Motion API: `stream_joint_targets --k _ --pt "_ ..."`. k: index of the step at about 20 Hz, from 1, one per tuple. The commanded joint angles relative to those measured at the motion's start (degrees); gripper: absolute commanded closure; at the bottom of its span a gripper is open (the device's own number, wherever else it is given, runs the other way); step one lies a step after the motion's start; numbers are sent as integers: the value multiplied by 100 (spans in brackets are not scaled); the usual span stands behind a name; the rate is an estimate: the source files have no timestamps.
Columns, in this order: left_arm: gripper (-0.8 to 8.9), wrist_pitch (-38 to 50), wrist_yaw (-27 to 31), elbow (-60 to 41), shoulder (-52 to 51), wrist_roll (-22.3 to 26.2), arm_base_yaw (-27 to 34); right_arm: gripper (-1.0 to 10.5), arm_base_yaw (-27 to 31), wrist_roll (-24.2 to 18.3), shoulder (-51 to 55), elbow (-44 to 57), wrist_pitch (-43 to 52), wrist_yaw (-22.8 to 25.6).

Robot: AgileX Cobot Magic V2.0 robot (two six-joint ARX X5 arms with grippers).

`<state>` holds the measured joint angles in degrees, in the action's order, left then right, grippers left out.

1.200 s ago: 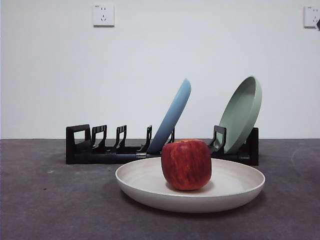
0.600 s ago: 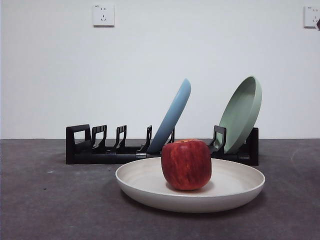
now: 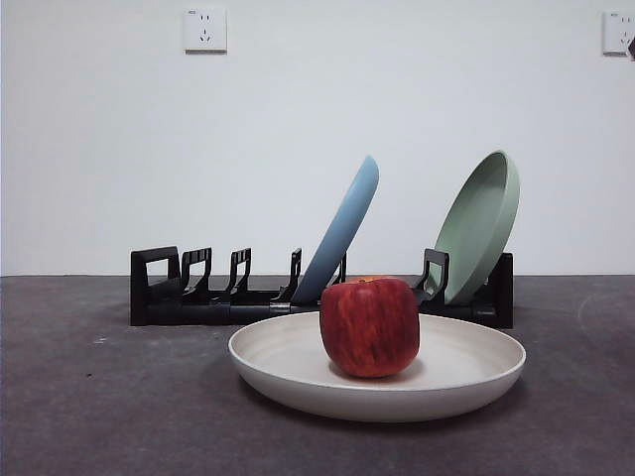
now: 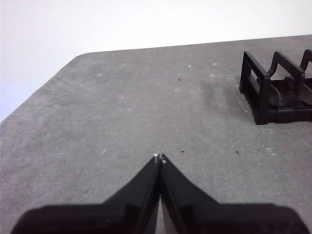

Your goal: Take the yellow plate from the plate rack,put the plate on the table,take the apple from the table,put the apple in the plate

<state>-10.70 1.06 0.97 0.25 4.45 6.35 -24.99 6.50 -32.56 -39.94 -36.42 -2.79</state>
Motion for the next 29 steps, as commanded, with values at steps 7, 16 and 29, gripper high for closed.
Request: stream_joint_targets --k 7,16,29 --pt "816 0 -2 -81 -13 -55 13 946 13 -31 4 24 35 179" --pt "816 15 -2 -81 -13 -55 13 946 1779 -1495 1202 1445 2699 -175" --pt "816 17 -2 -81 -13 -55 13 946 2122 -901 2592 3768 3974 -133"
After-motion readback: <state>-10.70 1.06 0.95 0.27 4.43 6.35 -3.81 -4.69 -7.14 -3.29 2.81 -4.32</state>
